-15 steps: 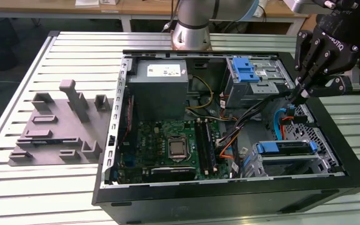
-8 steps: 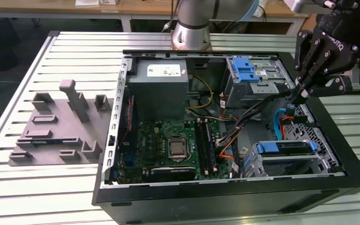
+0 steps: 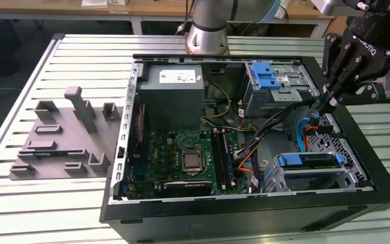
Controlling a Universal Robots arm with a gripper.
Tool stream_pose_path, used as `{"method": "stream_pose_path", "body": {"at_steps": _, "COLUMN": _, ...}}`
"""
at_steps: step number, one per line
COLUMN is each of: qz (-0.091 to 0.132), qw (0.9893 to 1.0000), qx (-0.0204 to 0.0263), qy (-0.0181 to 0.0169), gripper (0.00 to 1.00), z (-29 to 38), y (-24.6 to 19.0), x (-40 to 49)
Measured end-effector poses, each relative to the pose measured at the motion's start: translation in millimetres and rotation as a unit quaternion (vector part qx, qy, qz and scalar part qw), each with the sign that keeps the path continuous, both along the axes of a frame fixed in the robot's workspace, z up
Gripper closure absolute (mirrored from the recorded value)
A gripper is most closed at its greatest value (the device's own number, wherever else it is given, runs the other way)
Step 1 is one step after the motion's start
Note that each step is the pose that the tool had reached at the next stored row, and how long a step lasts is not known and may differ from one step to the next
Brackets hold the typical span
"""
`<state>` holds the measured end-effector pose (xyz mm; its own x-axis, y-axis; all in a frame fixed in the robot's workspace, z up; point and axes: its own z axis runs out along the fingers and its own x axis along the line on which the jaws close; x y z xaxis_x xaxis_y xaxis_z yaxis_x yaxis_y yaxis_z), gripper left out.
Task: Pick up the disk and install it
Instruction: 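Insert the first disk wire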
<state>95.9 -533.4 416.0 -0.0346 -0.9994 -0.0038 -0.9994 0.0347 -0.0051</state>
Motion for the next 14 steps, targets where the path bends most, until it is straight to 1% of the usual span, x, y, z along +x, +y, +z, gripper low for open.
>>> {"method": "stream_pose_path", "body": {"at_steps": 5, "qz": 0.0, "qw": 1.0, "qx": 0.0001, "qy": 0.0, "gripper": 0.89, "z": -0.1, "y": 0.0, "x": 1.3}}
{"method": "stream_pose_path", "body": {"at_steps": 11, "qz": 0.0, "qw": 1.0, "qx": 0.0, "qy": 0.0, "gripper": 0.89, "z": -0.9, "y": 0.0, "x": 13.8}}
{"method": "stream_pose_path", "body": {"at_steps": 12, "qz": 0.0, "qw": 1.0, "qx": -0.001, "qy": 0.0, "gripper": 0.89, "z": -1.3, "y": 0.1, "x": 15.3}}
{"method": "stream_pose_path", "body": {"at_steps": 13, "qz": 0.0, "qw": 1.0, "qx": -0.0044, "qy": 0.0, "gripper": 0.89, "z": -1.4, "y": 0.1, "x": 16.0}}
{"method": "stream_pose_path", "body": {"at_steps": 14, "qz": 0.0, "qw": 1.0, "qx": -0.01, "qy": 0.0, "gripper": 0.89, "z": -1.6, "y": 0.0, "x": 16.2}}
